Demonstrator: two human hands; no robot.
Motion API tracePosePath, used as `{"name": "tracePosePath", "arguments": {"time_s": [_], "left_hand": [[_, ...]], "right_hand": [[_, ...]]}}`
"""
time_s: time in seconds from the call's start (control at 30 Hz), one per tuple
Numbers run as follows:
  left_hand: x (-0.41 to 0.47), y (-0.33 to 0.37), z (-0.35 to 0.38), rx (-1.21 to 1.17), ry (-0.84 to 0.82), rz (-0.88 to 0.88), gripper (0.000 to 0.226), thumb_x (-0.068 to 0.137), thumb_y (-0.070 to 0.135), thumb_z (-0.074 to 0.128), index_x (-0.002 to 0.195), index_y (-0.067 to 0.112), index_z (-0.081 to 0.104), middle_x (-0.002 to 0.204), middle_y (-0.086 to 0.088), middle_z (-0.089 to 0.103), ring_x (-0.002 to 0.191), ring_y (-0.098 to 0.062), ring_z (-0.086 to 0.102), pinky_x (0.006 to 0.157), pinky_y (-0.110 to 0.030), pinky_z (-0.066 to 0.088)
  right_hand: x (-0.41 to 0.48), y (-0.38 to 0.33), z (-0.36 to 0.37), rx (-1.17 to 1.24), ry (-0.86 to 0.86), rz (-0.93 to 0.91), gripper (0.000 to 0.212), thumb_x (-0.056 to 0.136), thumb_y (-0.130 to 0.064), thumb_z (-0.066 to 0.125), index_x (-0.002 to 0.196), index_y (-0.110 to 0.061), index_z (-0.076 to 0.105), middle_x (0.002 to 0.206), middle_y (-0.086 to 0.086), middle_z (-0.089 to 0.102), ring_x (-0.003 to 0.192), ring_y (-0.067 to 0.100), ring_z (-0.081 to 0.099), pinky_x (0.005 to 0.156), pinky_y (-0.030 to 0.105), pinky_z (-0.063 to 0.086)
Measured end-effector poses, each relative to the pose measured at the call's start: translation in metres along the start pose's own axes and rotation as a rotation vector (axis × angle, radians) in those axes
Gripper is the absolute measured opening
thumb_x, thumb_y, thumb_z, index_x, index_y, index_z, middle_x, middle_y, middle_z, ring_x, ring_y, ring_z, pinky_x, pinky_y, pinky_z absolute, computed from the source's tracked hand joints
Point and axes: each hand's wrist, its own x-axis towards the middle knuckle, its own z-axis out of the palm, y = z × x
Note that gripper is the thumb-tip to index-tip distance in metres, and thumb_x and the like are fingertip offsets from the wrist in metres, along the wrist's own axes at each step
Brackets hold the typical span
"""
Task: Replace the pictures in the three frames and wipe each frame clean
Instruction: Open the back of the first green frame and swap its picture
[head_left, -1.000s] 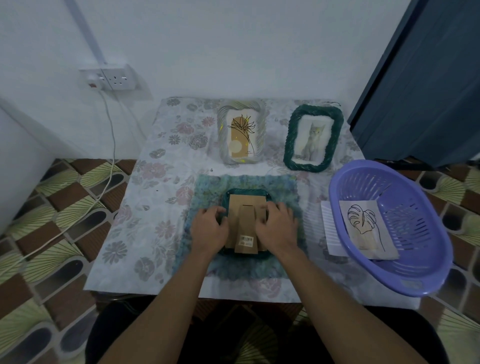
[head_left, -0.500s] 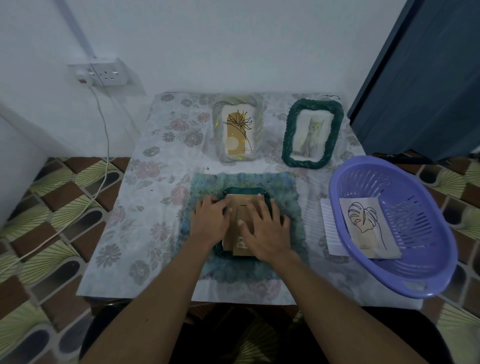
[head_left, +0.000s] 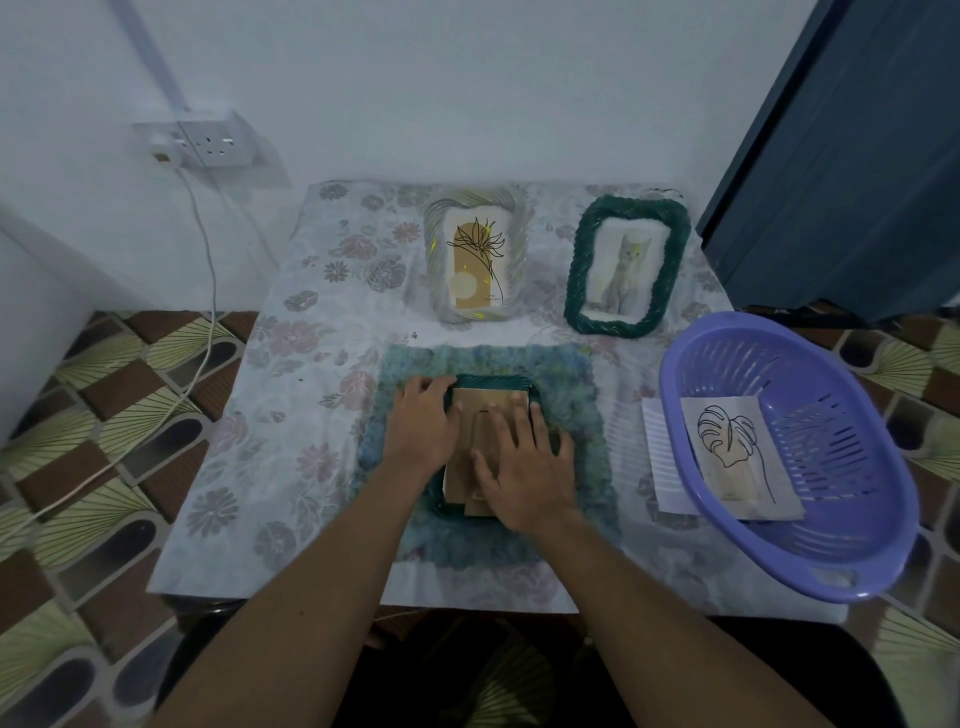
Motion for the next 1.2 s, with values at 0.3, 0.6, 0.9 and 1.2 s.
{"name": "tracePosePath", "arguments": {"time_s": [0.3,0.6,0.9,1.2], "left_hand": [[0.011,-0.001,0.004,0.043,-0.006,0.005,0.035,0.101,0.027,0.048,0.136,0.021,0.053,0.128,-0.011,0.048,0.119,-0.032,0.044,0.098,-0.046,0.043],[0.022,-0.014,-0.003,0.047,-0.107,0.138,0.028,0.101,0.026,0.05,0.127,0.021,0.055,0.125,-0.011,0.051,0.113,-0.032,0.049,0.101,-0.045,0.039],[0.026,-0.018,-0.009,0.027,-0.138,0.211,0.018,0.099,0.024,0.054,0.115,0.016,0.058,0.116,-0.007,0.054,0.106,-0.028,0.051,0.095,-0.043,0.042],[0.022,-0.027,-0.007,0.001,-0.104,0.261,0.022,0.1,0.021,0.055,0.116,0.011,0.066,0.111,-0.009,0.056,0.105,-0.03,0.052,0.094,-0.044,0.042]], "right_hand": [[0.0,0.0,0.0,-0.004,0.001,0.001,0.091,0.08,-0.067,-0.01,0.159,-0.028,0.012,0.168,0.005,0.001,0.154,0.025,0.001,0.118,0.056,0.009],[0.0,-0.001,-0.002,-0.004,0.002,0.007,0.091,0.079,-0.065,-0.01,0.158,-0.028,0.013,0.168,0.005,-0.001,0.154,0.024,0.0,0.118,0.056,0.008],[0.0,-0.002,-0.001,0.004,0.015,0.008,0.087,0.083,-0.065,-0.004,0.158,-0.027,0.019,0.168,0.005,0.003,0.154,0.024,0.003,0.117,0.056,0.01],[-0.001,-0.001,-0.001,0.026,0.016,0.01,0.087,0.082,-0.066,-0.003,0.158,-0.029,0.017,0.168,0.005,0.002,0.154,0.025,0.002,0.118,0.057,0.009]]}}
